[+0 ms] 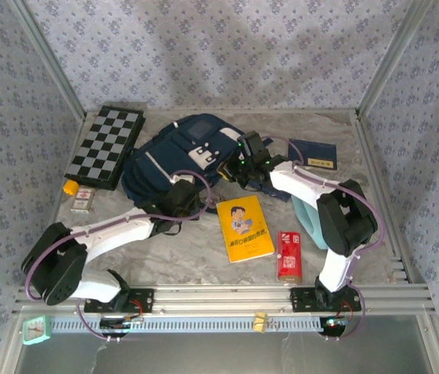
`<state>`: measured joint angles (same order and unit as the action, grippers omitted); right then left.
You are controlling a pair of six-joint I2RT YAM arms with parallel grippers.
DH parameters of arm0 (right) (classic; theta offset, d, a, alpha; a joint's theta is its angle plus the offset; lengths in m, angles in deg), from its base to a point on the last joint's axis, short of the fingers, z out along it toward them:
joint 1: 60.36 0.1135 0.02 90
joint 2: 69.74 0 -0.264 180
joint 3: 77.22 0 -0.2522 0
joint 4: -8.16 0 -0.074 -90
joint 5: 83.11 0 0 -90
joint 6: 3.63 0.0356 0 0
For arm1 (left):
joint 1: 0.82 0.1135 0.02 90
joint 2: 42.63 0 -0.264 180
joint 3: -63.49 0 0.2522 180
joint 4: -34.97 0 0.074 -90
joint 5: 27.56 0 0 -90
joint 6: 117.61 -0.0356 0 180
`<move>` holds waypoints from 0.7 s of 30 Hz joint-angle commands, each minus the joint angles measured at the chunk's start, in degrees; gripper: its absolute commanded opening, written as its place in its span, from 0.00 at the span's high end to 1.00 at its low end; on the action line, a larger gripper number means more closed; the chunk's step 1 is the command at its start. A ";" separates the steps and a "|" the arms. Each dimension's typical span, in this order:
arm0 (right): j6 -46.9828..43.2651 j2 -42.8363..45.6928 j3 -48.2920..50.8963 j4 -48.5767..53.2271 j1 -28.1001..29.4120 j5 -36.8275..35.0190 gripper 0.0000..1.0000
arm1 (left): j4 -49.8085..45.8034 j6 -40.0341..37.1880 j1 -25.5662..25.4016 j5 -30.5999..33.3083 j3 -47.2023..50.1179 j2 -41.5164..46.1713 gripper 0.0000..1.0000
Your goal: Pack the student bag
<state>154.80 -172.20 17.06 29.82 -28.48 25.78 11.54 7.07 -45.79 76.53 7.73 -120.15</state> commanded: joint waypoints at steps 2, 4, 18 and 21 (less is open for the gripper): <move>-2.03 -2.14 -5.40 -1.10 -2.45 -1.36 1.00 | -6.45 -2.70 0.76 -2.45 1.90 4.19 1.00; -3.12 -3.46 -7.19 0.25 -2.81 -1.49 1.00 | -7.88 -2.84 1.13 -2.71 2.13 5.36 1.00; -8.56 -1.64 -5.90 3.20 -2.29 0.72 0.44 | -3.65 -5.29 1.47 -6.61 -5.50 -0.40 1.00; -7.85 0.47 -2.38 3.01 -1.90 2.13 0.34 | -1.92 -5.83 1.51 -7.02 -5.97 -1.16 1.00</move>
<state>148.06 -175.45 12.25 33.58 -31.22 28.08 7.43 3.29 -44.31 70.78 4.72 -121.24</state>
